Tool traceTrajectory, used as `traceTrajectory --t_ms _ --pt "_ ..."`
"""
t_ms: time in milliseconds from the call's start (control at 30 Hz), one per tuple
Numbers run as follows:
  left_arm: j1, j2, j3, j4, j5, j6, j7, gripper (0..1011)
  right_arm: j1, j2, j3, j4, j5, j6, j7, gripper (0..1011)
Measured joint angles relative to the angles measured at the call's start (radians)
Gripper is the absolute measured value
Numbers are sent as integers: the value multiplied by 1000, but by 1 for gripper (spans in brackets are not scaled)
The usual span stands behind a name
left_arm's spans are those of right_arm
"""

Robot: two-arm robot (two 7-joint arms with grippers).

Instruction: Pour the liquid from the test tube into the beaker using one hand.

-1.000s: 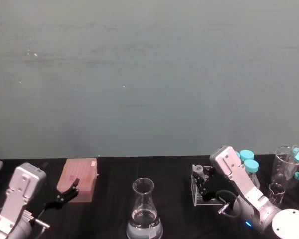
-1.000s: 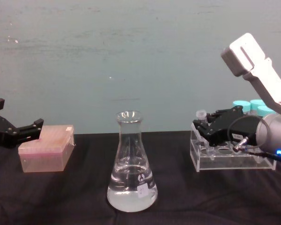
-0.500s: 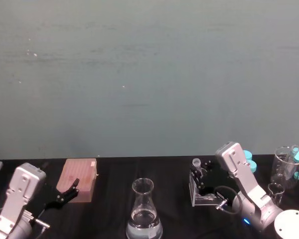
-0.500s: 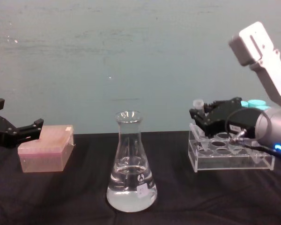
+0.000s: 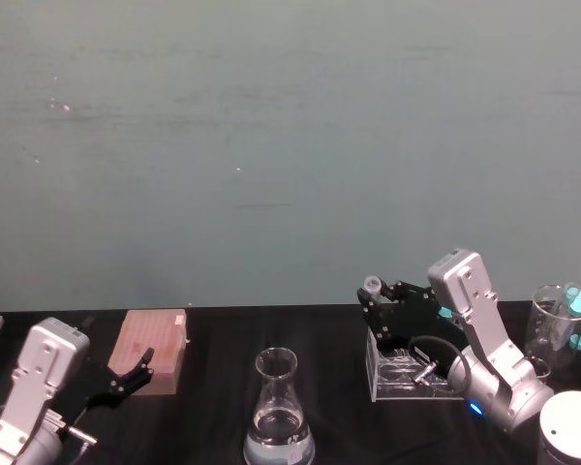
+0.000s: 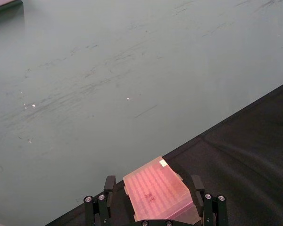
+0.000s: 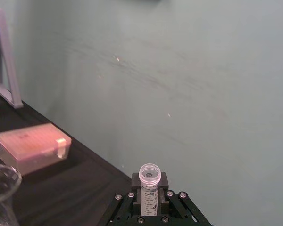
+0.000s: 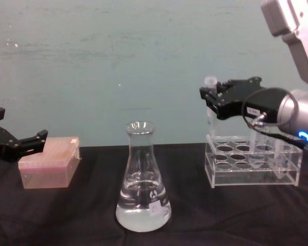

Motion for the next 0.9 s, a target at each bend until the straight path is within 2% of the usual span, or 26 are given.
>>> traceTrajectory --t_ms 233,467,600,700,767,867,900 --pt "0 0 0 0 0 0 0 1000 15 7 -25 -31 -8 -18 29 204" --pt "0 0 0 0 0 0 0 1000 39 23 -80 -45 -58 -55 56 204" --pt "0 0 0 0 0 0 0 1000 49 41 -118 -52 -104 -71 67 204" --pt "0 0 0 0 0 0 0 1000 53 48 -130 -55 -121 -76 69 204" --pt "0 0 0 0 0 0 0 1000 61 65 -158 -61 -173 -90 66 204" --pt "0 0 0 0 0 0 0 1000 66 78 -176 -67 -214 -96 58 204" --pt "0 0 0 0 0 0 0 1000 69 86 -187 -72 -245 -100 49 204"
